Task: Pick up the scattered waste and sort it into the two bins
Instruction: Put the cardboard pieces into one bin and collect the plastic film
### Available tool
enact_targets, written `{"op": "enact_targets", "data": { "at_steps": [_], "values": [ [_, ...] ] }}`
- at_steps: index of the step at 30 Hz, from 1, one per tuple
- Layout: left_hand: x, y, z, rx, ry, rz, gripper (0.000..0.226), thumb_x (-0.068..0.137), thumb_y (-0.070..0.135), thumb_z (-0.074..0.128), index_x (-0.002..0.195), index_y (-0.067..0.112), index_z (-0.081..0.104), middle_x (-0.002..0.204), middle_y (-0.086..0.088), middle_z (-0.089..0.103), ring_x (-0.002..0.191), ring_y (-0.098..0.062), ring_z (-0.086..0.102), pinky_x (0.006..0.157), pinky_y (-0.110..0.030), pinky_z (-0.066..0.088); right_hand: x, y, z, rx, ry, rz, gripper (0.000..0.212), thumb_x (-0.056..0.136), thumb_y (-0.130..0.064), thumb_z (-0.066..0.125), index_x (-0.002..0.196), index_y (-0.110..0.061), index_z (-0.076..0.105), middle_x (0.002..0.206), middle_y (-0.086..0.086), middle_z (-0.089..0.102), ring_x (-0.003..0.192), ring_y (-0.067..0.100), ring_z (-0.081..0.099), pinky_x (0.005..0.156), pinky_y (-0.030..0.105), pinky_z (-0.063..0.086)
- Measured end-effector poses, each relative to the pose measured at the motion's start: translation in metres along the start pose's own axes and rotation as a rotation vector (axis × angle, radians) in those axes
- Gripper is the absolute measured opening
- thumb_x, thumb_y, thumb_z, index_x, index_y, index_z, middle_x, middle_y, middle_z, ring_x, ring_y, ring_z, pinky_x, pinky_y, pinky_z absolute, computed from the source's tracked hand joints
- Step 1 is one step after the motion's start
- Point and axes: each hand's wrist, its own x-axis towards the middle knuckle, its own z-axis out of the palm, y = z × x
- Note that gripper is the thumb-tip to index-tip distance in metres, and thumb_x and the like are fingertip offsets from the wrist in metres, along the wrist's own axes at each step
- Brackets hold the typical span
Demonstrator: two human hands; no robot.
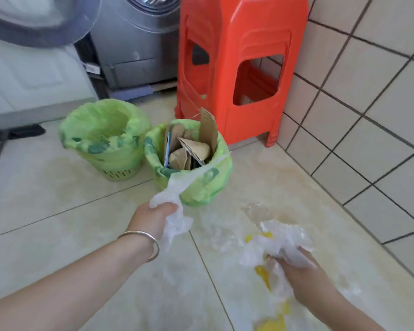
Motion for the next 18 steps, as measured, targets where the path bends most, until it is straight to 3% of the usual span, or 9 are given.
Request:
{"op": "enact_targets", "data": {
  "at_steps": [3,6,8,11,13,15,17,18],
  "values": [
    [0.004,0.028,-0.039,-0.092,0.030,-0.013,0.009,0.082,0.007,0.060,0.075,0.014,0.060,0.082,-0.006,0.064,0.089,-0.031,0.064,0.073,-0.029,0.045,0.015,-0.083,0.031,0.053,0.004,-0.131,0.024,0.084,-0.009,0.060,0.061,-0.016,0.059,0.056,-0.003,0.056,0.051,0.010,0.051,0.058,0.028,0.039],
    [0.017,0.051,-0.081,-0.156,0.069,-0.031,0.013,0.070,0.014,0.069,0.082,0.011,0.063,0.097,-0.013,0.068,0.097,-0.034,0.066,0.087,-0.036,0.047,0.033,-0.145,0.073,0.092,-0.082,-0.219,0.017,0.071,-0.018,0.061,0.055,-0.020,0.057,0.050,-0.006,0.051,0.051,0.012,0.048,0.055,0.028,0.038],
    [0.033,0.066,-0.111,-0.218,0.100,-0.040,0.019,0.071,0.015,0.067,0.088,0.007,0.064,0.102,-0.015,0.068,0.098,-0.035,0.066,0.092,-0.039,0.046,0.052,-0.184,0.104,0.114,-0.050,-0.241,0.024,0.077,-0.014,0.062,0.054,-0.021,0.059,0.052,-0.007,0.050,0.057,0.014,0.047,0.058,0.029,0.038],
    [0.069,0.095,-0.146,-0.322,0.188,-0.007,0.012,0.086,0.007,0.057,0.096,0.002,0.059,0.109,-0.012,0.062,0.094,-0.027,0.061,0.079,-0.030,0.040,0.088,-0.229,0.151,0.076,-0.020,-0.265,0.014,0.068,-0.021,0.060,0.054,-0.025,0.062,0.052,-0.010,0.053,0.061,0.018,0.048,0.061,0.032,0.038],
    [0.097,0.119,-0.162,-0.303,0.262,0.081,0.026,0.085,0.011,0.058,0.111,0.004,0.058,0.099,-0.011,0.063,0.080,-0.024,0.057,0.063,-0.026,0.040,0.113,-0.257,0.179,0.104,0.011,-0.286,0.025,0.072,-0.015,0.057,0.049,-0.022,0.053,0.041,-0.012,0.046,0.054,0.015,0.041,0.055,0.028,0.032],
    [0.126,0.144,-0.173,-0.254,0.272,0.196,0.019,0.081,0.012,0.057,0.100,0.013,0.058,0.084,-0.009,0.059,0.067,-0.023,0.051,0.051,-0.020,0.039,0.141,-0.284,0.204,0.137,0.064,-0.296,0.031,0.087,-0.007,0.047,0.059,-0.021,0.044,0.048,-0.009,0.043,0.052,0.012,0.037,0.052,0.025,0.028],
    [0.154,0.167,-0.178,-0.258,0.225,0.217,0.010,0.076,0.013,0.055,0.079,0.023,0.054,0.071,-0.002,0.047,0.056,-0.016,0.043,0.048,-0.021,0.035,0.168,-0.308,0.229,0.095,0.112,-0.333,0.021,0.092,-0.005,0.038,0.077,-0.015,0.047,0.061,-0.005,0.042,0.055,0.010,0.040,0.049,0.020,0.032],
    [0.172,0.175,-0.180,-0.232,0.222,0.216,0.010,0.073,0.016,0.055,0.078,0.025,0.056,0.069,-0.002,0.045,0.053,-0.014,0.040,0.048,-0.023,0.034,0.181,-0.318,0.241,0.089,0.138,-0.345,0.018,0.094,-0.003,0.036,0.086,-0.014,0.048,0.065,-0.005,0.042,0.057,0.010,0.041,0.047,0.014,0.035]
  ]
}}
